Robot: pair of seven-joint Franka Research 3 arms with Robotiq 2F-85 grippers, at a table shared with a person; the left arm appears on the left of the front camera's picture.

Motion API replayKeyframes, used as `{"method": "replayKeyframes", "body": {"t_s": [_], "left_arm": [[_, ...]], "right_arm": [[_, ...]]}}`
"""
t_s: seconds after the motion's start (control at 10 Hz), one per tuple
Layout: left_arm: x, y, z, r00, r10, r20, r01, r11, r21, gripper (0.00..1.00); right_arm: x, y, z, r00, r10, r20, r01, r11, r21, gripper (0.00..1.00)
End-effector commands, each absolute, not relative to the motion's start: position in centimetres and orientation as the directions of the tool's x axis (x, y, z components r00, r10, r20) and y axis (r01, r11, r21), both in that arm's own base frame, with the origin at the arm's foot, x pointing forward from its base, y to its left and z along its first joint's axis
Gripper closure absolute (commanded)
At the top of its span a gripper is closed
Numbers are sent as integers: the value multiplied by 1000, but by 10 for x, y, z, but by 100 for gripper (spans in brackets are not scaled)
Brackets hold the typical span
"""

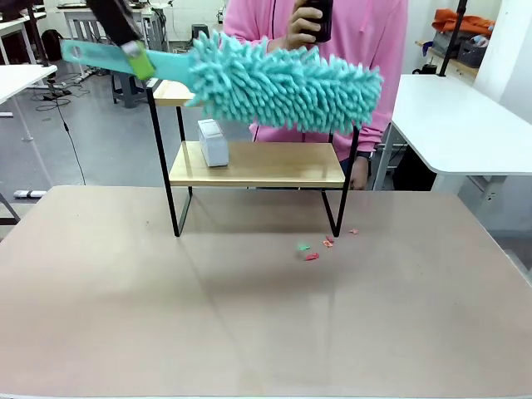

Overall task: Clean the shelf.
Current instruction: Clean the remaining tier of the Shelf with the Duster once objects are removed.

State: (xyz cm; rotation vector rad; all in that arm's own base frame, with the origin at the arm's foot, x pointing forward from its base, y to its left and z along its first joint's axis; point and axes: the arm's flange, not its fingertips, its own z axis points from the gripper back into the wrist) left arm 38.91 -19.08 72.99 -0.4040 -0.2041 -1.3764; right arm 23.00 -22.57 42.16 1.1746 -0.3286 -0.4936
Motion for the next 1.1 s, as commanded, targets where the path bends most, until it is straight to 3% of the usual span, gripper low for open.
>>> {"method": "replayKeyframes", "body": {"t_s": [0.0,0.4,0.6,0.8,1.0], "left_arm": [[388,-166,748,203,-861,466,974,129,-186,88],[373,-141,756,219,-824,523,973,147,-178,88],[356,-94,780,248,-733,633,969,175,-177,88],[331,-7,788,342,-592,730,928,333,-165,88],[310,74,758,530,-431,730,792,560,-244,88]], "right_arm": [[229,-225,422,853,-522,14,174,310,935,0],[229,-225,422,853,-522,14,174,310,935,0],[229,-225,422,853,-522,14,174,310,935,0],[229,-225,422,853,-522,14,174,310,935,0],[229,-225,422,853,-522,14,174,310,935,0]]}}
